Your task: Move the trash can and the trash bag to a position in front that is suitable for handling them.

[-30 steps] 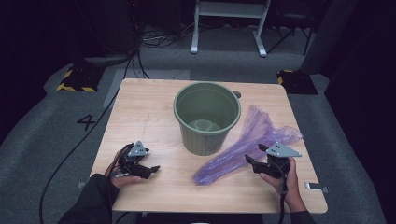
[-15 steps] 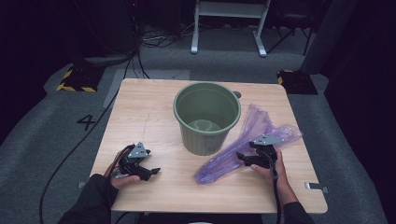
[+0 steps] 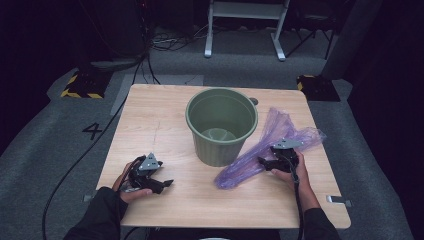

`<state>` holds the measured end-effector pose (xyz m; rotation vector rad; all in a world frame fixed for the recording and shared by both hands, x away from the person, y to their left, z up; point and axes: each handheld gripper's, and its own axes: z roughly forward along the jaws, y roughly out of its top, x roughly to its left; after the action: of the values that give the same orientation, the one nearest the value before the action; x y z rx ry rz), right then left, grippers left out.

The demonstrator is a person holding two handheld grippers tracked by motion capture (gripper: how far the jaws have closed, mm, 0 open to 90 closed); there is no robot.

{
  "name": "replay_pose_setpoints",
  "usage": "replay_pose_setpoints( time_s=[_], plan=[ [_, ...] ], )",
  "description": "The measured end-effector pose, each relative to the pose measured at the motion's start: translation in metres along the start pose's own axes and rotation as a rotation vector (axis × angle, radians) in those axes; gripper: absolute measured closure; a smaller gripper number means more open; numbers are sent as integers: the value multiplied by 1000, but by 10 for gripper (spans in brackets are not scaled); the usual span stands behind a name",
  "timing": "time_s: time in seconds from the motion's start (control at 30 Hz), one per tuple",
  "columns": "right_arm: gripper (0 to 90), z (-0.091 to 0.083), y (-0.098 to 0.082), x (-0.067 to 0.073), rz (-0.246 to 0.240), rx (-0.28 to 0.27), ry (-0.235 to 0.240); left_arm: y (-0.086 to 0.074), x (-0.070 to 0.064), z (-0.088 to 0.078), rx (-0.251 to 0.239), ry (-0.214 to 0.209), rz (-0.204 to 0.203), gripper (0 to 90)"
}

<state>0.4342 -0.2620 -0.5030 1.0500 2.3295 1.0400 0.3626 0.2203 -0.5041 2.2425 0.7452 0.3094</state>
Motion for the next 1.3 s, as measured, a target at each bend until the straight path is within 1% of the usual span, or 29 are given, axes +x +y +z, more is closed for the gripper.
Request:
replay_pose_setpoints(
  time_s=[0.07, 0.13, 0.2, 0.23, 0.27, 0.3, 0.33, 0.37, 0.4, 0.43, 0.47, 0.5, 0.53, 0.57, 0.63, 0.7, 0.73, 0.77, 0.83, 0.87, 0.93, 1.07, 1.13, 1.2, 1.3],
  plan=[
    [235, 0, 0, -2, -2, -1, 3, 1, -2, 2, 1, 9, -10, 176],
    [217, -2, 1, -1, -7, -14, 3, 2, -4, 3, 2, 9, -13, 175],
    [200, -8, 5, 0, -1, -51, 5, 3, -5, 3, 4, 9, -13, 166],
    [200, -8, 5, 0, -1, -51, 5, 3, -5, 3, 4, 9, -13, 163],
    [197, -15, 10, 4, -4, -117, -15, 3, -6, 3, 3, 13, -18, 162],
    [197, -16, 11, 5, -15, -128, -25, 3, -6, 3, 3, 13, -18, 162],
    [198, -15, 12, 6, -23, -129, -47, 3, -7, 3, 4, 18, -22, 161],
    [188, -14, 13, 5, -17, -123, -59, 3, -7, 3, 5, 21, -25, 160],
    [171, -11, 13, 3, 4, -110, -38, 3, -7, 3, 5, 23, -26, 159],
    [176, -8, 13, 2, 13, -102, -32, 3, -8, 3, 4, 25, -29, 158],
    [181, -5, 13, 0, 18, -80, -48, 3, -9, 3, 4, 24, -31, 157],
    [182, -2, 13, 0, 17, -70, -52, 3, -9, 3, 3, 24, -34, 157],
    [196, 0, 13, -1, 23, -64, -58, 3, -9, 3, 3, 26, -35, 157],
    [230, 2, 12, -2, 43, -55, -71, 3, -9, 3, 3, 26, -35, 156],
    [246, 7, 11, -5, 64, -38, -68, 3, -9, 3, 4, 26, -35, 155],
    [272, 12, 10, -7, 90, 3, -72, 3, -10, 3, 3, 24, -33, 155],
    [295, 12, 10, -8, 105, 1, -82, 3, -10, 3, 3, 23, -32, 155],
    [315, 12, 10, -8, 109, 4, -78, 3, -10, 3, 4, 22, -32, 155],
    [321, 12, 10, -9, 112, 3, -69, 3, -10, 3, 4, 22, -32, 155],
    [379, 12, 10, -9, 115, -1, -74, 3, -10, 3, 4, 22, -31, 154],
    [488, 11, 10, -9, 109, -11, -67, 3, -10, 4, 4, 21, -30, 152],
    [637, 10, 9, -8, 107, -19, -65, 3, -10, 4, 4, 20, -29, 151],
    [696, 10, 9, -8, 109, -23, -57, 3, -10, 4, 4, 20, -29, 150],
    [756, 9, 9, -7, 100, -24, -57, 3, -10, 4, 4, 19, -28, 149],
    [823, 9, 8, -7, 92, -26, -36, 3, -9, 4, 5, 17, -26, 148]
  ],
)
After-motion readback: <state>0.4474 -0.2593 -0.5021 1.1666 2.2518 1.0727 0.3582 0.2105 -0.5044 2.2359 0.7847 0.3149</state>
